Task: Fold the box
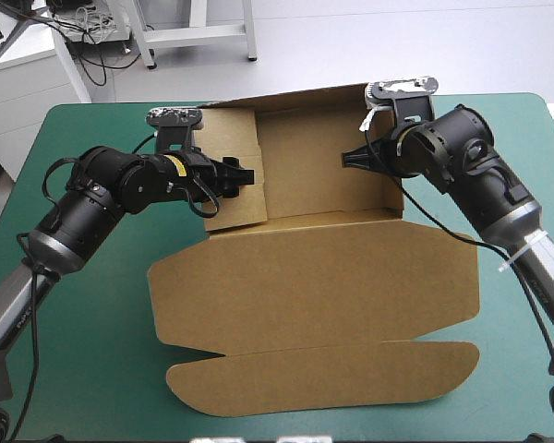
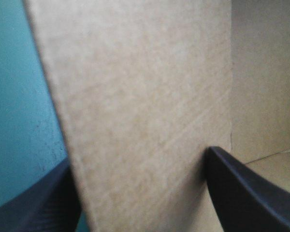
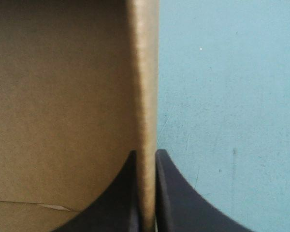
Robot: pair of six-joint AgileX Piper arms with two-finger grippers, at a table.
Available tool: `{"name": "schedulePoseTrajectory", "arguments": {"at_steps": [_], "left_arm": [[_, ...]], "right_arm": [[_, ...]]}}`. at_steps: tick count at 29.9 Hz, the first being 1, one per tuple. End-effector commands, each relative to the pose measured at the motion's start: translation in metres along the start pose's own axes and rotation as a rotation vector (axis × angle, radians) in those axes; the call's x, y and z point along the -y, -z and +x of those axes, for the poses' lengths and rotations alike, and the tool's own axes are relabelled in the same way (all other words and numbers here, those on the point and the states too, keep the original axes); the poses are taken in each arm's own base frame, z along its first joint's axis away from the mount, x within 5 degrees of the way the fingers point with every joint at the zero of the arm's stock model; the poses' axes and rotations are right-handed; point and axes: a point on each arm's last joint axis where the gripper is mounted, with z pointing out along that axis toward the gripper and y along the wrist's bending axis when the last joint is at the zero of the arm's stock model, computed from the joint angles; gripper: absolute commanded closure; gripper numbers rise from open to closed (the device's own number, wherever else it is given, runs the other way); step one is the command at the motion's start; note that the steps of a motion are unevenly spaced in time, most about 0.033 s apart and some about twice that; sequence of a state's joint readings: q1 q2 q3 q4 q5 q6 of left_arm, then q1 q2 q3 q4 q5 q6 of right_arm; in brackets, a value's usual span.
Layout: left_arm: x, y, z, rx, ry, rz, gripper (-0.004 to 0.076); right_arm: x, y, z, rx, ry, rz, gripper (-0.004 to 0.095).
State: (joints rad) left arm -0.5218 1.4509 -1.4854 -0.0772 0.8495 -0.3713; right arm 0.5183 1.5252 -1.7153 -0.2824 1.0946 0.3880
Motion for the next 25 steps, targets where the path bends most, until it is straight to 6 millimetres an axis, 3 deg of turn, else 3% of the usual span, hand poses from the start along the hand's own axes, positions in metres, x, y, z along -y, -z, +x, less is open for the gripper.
{"name": "schedulePoseTrajectory", "arguments": {"at_steps": [1,3,5,7,9,10,19,25], "left_arm": [[0.011,0.024,-0.015,0.156,0.013,0.077,0.0234],[0.012,0.025,-0.017,0.179,0.013,0.087,0.0251],[0.012,0.025,-0.019,0.195,0.013,0.093,0.0333],[0.012,0.025,-0.02,0.205,-0.001,0.093,0.0482],[0.012,0.025,-0.021,0.219,-0.016,0.082,0.07],[0.011,0.025,-0.021,0.225,-0.025,0.076,0.0724],[0.008,0.024,-0.018,0.189,-0.097,0.038,0.0734],[-0.005,0.009,-0.012,0.08,-0.127,-0.111,0.0734]], "right_arm": [[0.005,0.039,-0.014,0.175,-0.029,-0.038,0.092],[0.006,0.04,-0.012,0.162,-0.03,-0.032,0.092],[0.007,0.04,-0.011,0.152,-0.031,-0.028,0.092],[0.007,0.04,-0.011,0.151,-0.031,-0.028,0.092],[0.007,0.04,-0.011,0.149,-0.032,-0.031,0.092],[0.006,0.04,-0.011,0.147,-0.035,-0.037,0.092],[0.003,0.04,-0.007,0.106,-0.059,-0.078,0.0921],[0.004,0.031,-0.006,0.069,-0.071,-0.066,0.0921]]}}
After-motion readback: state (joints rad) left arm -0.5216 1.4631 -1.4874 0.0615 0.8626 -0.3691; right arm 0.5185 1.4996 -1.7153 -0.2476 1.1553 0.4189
